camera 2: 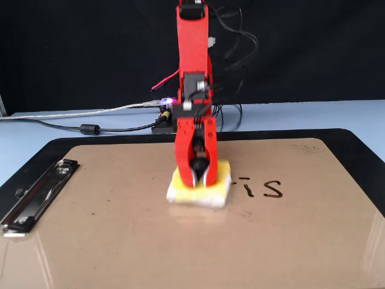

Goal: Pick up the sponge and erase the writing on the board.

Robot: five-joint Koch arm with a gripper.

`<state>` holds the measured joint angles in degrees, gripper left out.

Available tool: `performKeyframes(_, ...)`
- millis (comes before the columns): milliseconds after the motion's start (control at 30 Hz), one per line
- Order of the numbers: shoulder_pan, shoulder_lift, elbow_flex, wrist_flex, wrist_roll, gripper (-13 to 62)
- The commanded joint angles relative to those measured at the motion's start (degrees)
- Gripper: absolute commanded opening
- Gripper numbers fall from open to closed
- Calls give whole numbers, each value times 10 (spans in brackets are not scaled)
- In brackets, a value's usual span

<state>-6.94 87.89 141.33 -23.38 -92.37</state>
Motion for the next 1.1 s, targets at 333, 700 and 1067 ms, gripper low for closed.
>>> performKeyframes(333, -65, -74, -120, -5, -23, -80)
performKeyframes(700, -67, 8, -19, -1, -35, -80)
performKeyframes(1067, -129, -85, -112, -5, -35, -80)
